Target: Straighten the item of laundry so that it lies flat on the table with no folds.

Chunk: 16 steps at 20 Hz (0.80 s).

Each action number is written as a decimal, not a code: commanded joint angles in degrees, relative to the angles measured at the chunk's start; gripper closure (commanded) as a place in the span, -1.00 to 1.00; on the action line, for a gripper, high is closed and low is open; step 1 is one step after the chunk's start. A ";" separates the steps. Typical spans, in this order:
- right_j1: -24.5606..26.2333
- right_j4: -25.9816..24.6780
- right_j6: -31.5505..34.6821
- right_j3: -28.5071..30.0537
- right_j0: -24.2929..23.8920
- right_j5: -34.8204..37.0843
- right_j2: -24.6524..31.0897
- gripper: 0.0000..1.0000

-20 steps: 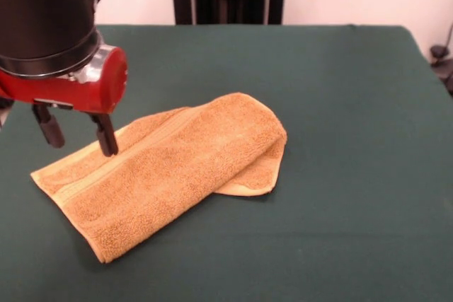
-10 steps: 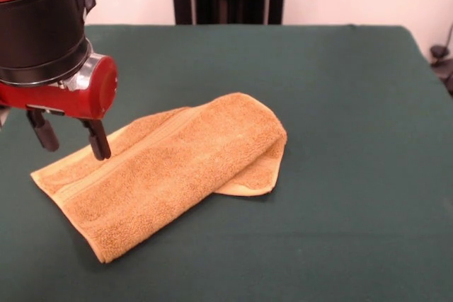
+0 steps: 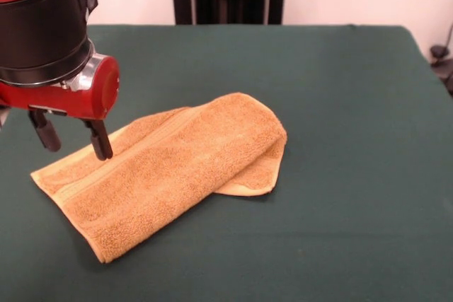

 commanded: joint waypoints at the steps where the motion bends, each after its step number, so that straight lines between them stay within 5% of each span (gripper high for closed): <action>1: -1.59 0.34 -4.52 9.31 2.25 -1.09 1.91 -1.00; 16: 0.41 -0.18 -1.84 5.97 4.70 0.16 1.76 -1.00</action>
